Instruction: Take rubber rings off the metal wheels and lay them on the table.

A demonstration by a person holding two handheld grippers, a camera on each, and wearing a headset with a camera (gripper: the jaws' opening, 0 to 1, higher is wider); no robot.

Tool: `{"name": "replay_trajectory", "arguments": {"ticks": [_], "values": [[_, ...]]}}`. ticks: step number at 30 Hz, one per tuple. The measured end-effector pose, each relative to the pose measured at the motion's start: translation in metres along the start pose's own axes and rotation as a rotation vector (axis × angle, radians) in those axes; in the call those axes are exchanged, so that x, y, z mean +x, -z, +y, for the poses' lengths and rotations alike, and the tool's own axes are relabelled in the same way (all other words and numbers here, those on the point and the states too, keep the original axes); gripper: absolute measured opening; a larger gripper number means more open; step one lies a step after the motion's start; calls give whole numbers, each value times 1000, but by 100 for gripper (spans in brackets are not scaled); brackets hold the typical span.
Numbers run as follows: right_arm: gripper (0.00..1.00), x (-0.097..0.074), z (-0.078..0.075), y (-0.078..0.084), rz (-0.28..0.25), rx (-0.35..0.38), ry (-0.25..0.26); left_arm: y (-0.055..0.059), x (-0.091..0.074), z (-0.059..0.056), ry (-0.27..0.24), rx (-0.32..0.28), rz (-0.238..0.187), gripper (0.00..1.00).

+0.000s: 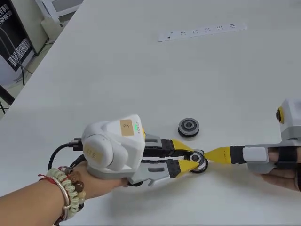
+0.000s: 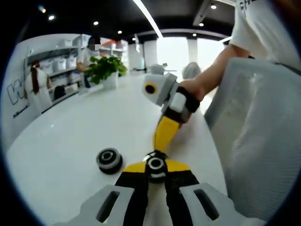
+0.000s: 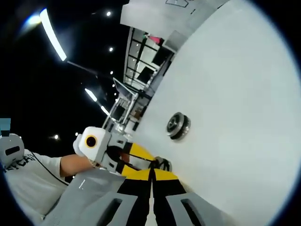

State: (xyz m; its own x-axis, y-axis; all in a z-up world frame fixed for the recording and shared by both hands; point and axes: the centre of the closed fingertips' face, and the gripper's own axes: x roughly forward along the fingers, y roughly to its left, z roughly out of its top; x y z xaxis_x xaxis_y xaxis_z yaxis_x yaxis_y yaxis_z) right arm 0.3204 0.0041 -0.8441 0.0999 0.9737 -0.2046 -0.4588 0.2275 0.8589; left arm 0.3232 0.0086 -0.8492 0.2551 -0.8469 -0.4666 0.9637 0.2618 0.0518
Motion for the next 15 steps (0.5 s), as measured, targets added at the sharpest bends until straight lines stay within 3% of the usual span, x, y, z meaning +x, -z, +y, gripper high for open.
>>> {"name": "replay_trajectory", "arguments": {"ticks": [15], "values": [[0,7,7,-1,12,-17,-27,0,0,0,-2,-3,-4,13]]}}
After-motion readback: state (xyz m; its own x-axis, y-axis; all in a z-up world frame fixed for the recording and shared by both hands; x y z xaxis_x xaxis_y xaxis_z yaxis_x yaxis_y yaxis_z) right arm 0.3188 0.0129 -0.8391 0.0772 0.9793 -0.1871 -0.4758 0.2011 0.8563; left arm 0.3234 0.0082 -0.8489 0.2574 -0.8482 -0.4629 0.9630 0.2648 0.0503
